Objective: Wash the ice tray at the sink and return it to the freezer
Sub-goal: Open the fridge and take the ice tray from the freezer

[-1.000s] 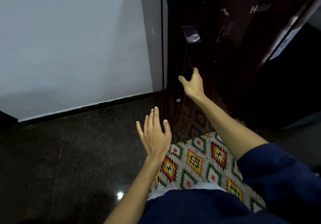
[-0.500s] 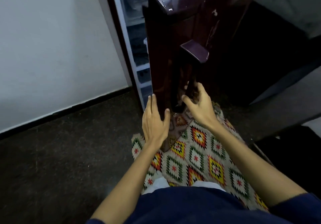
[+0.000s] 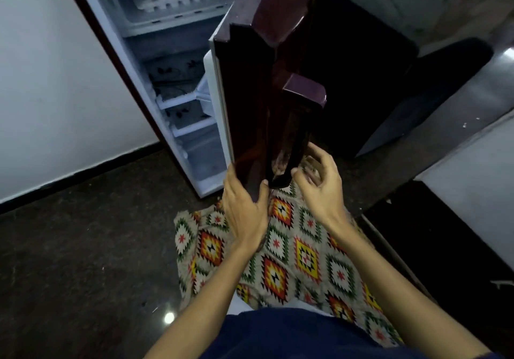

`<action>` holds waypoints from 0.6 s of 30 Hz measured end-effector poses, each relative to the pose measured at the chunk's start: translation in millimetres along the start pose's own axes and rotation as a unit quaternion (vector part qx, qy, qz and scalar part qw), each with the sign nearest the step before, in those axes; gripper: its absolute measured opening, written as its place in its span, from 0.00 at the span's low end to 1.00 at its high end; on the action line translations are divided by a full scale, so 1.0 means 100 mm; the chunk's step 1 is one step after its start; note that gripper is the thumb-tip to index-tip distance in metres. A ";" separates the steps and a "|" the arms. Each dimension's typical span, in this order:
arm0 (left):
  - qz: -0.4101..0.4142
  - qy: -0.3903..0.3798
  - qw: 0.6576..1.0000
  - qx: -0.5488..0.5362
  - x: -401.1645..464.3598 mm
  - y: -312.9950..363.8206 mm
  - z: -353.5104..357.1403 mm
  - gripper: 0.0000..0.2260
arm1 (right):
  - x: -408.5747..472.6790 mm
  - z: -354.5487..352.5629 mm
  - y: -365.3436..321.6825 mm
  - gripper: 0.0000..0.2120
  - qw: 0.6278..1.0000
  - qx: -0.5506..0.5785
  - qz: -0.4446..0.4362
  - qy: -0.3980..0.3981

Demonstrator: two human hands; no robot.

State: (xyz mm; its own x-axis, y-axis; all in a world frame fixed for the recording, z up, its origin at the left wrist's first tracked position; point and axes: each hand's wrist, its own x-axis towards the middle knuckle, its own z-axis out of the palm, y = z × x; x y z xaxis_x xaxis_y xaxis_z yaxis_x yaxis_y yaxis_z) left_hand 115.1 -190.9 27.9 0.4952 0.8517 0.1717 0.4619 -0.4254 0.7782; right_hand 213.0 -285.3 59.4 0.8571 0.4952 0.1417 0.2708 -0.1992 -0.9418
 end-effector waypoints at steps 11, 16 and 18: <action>0.015 -0.043 0.996 -0.073 -0.63 0.61 0.54 0.27 | -0.32 -0.69 0.32 0.24 0.999 0.030 -0.015 0.009; 0.056 -0.100 0.990 -0.081 -0.81 0.80 0.79 0.25 | -0.28 -0.93 0.37 0.31 0.998 0.050 -0.002 0.031; 0.066 -0.136 0.986 -0.070 -0.85 0.85 0.87 0.26 | -0.24 -1.03 0.38 0.35 0.998 0.046 0.002 0.049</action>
State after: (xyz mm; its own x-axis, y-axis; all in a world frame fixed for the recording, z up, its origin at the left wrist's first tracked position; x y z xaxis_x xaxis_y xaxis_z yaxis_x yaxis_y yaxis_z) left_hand 176.4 -326.5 27.2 0.7319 0.6699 0.1247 0.2826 -0.4649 0.8390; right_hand 247.6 -391.7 51.2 0.8980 0.4085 0.1634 0.2300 -0.1192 -0.9659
